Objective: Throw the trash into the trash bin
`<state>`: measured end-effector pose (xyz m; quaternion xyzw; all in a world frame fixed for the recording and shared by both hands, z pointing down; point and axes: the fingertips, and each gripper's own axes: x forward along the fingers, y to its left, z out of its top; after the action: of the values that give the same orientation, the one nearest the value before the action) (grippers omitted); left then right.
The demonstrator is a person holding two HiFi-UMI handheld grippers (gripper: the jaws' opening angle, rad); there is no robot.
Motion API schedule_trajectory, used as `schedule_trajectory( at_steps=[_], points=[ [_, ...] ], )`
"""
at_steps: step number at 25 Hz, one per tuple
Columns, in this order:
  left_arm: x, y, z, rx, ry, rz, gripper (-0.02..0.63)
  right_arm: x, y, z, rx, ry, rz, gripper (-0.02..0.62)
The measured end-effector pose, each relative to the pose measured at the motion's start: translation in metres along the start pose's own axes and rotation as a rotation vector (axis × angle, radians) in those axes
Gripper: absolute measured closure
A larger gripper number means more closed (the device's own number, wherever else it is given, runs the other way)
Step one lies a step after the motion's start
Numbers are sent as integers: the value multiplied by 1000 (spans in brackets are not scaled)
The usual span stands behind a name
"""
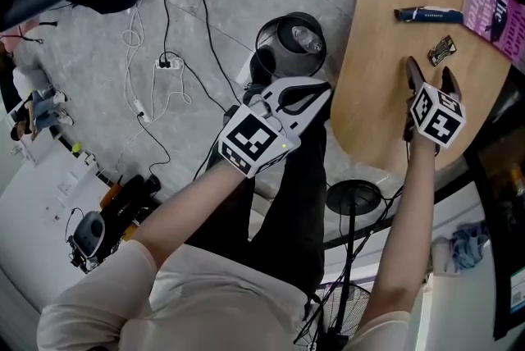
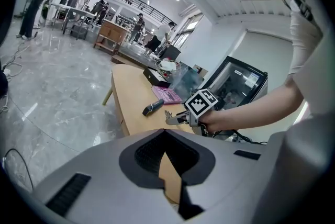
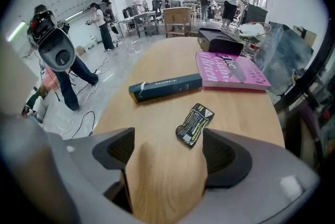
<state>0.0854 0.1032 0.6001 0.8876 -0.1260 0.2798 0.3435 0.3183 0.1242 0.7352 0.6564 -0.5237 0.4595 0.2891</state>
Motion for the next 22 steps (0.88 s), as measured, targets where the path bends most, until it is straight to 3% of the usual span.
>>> schedule_trajectory(
  at_steps=[7, 17, 22],
  points=[
    [11, 3, -4, -18, -2, 14, 600, 24, -37, 18, -35, -7, -35, 192],
    [6, 18, -18, -41, 11, 45, 600, 38, -44, 5, 1, 2, -4, 243],
    [5, 21, -23, -43, 16, 49, 600, 39, -32, 7, -55, -8, 19, 381]
  ],
)
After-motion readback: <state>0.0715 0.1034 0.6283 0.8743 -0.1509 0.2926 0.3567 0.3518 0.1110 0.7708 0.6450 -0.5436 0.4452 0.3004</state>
